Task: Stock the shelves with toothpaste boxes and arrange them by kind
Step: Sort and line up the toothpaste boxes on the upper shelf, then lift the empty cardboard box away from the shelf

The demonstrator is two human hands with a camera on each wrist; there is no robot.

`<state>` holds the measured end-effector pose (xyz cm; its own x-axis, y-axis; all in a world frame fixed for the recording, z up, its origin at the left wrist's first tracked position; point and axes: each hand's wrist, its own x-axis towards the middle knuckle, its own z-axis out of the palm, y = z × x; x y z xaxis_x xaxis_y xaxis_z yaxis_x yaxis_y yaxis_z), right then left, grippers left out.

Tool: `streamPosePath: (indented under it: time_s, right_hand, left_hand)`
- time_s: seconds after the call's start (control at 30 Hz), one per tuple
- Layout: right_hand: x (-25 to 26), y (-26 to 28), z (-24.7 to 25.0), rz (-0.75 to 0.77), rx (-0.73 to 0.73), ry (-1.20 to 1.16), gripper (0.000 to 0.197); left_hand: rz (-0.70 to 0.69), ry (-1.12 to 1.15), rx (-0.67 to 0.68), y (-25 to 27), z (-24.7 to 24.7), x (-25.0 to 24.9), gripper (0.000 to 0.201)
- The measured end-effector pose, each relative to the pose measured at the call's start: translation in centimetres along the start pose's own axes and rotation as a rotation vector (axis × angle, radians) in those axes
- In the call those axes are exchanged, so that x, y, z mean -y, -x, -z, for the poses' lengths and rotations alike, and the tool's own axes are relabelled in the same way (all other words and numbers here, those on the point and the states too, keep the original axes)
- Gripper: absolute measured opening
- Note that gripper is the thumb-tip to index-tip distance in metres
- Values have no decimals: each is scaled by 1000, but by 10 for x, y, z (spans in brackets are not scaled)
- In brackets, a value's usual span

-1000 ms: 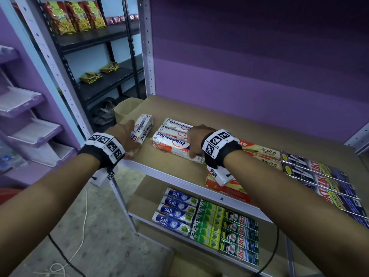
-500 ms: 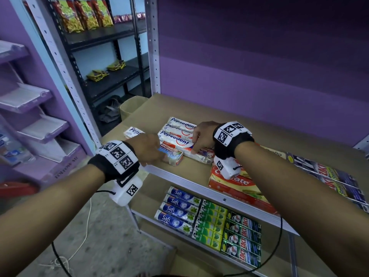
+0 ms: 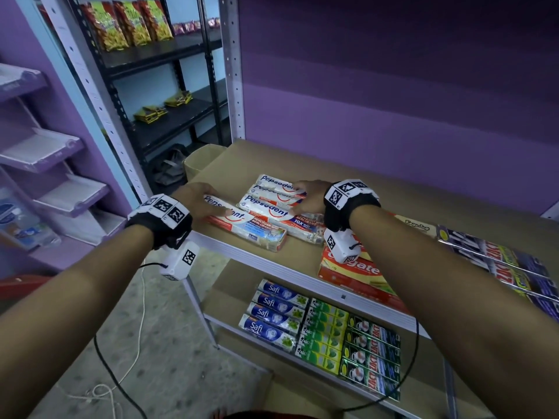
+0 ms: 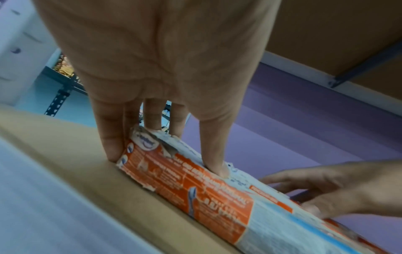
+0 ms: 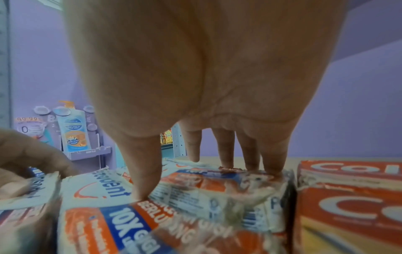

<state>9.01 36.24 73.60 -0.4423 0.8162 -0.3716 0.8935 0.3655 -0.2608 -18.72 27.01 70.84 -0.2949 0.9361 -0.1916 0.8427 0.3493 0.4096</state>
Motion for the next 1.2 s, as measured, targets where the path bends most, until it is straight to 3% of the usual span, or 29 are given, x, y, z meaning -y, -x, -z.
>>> streamPosePath:
  time_s: [0.23, 0.47, 0.73, 0.9, 0.97, 1.07, 1.2]
  right_hand:
    - [0, 0, 0, 17, 20, 4, 82]
    - [-3, -1, -2, 53, 36, 34, 79]
    - [0, -1, -5, 95, 50, 142, 78]
    - [-1, 11, -5, 121, 62, 120, 72]
    - [-4, 22, 1, 145, 44, 70, 62]
    - [-10, 42, 13, 158, -15, 22, 43]
    - [-22, 82, 26, 149, -42, -106, 20]
  left_hand:
    - [-43, -31, 16, 25, -13, -30, 91]
    - [-60, -36, -23, 50, -32, -55, 73]
    - [-24, -25, -51, 55, -35, -54, 78]
    - [-149, 0, -68, 53, -34, -53, 77]
    - [-236, -42, -57, 52, -28, -57, 70]
    - [-373, -100, -28, 51, -15, -68, 42]
    - [-499, -2, 62, 63, -4, -91, 21]
